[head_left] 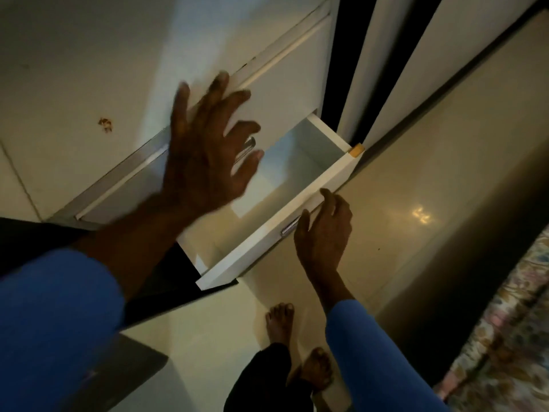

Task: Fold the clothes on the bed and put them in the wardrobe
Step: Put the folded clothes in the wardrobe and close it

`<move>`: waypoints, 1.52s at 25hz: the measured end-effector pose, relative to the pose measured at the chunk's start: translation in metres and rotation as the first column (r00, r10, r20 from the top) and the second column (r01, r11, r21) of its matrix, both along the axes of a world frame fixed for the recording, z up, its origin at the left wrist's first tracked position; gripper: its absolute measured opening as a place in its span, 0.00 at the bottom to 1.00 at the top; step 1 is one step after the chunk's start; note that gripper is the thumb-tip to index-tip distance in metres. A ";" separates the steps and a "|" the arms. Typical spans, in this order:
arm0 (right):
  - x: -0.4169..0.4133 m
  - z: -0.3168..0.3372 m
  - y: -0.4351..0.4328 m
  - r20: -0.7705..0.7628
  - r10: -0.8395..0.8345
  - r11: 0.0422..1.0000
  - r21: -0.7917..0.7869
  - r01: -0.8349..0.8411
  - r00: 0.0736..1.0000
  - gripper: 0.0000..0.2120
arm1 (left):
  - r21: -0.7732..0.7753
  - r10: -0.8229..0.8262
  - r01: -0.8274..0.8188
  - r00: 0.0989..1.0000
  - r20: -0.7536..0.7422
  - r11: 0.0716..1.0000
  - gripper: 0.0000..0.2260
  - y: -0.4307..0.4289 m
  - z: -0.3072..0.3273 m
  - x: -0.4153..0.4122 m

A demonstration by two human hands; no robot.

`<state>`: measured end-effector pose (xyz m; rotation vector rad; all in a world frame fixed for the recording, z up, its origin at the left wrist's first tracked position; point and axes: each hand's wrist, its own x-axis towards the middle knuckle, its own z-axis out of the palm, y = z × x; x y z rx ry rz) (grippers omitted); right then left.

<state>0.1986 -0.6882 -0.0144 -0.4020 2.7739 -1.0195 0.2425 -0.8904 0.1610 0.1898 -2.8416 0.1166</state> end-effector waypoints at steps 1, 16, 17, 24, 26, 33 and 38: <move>-0.004 0.019 0.000 -0.196 0.236 0.972 0.040 -0.233 0.952 0.31 | 0.187 0.125 -0.116 0.991 -0.041 0.976 0.21 0.032 -0.024 0.021; -0.015 0.025 0.060 0.066 0.786 0.530 0.440 -0.725 0.615 0.21 | 0.470 0.383 -0.609 0.782 0.492 0.639 0.18 0.169 -0.133 0.114; -0.013 0.026 0.075 0.073 0.782 0.537 0.426 -0.728 0.619 0.20 | 0.490 0.362 -0.593 0.794 0.488 0.639 0.18 0.182 -0.132 0.119; 0.003 0.027 0.152 0.107 0.765 0.541 0.427 -0.724 0.635 0.18 | 0.554 0.224 -0.549 0.807 0.547 0.625 0.19 0.245 -0.138 0.138; 0.006 0.036 0.144 0.164 0.733 0.542 0.446 -0.712 0.660 0.21 | 0.598 0.115 -0.531 0.797 0.593 0.601 0.21 0.226 -0.135 0.136; 0.030 0.165 0.176 0.165 0.309 0.923 0.184 -0.337 0.937 0.33 | 0.643 -0.157 -0.111 0.925 0.345 0.758 0.30 0.195 -0.018 0.102; 0.017 0.268 0.245 0.145 -0.046 0.997 0.073 0.036 0.988 0.27 | 0.655 -0.384 0.174 0.903 0.192 0.736 0.29 0.225 0.079 0.018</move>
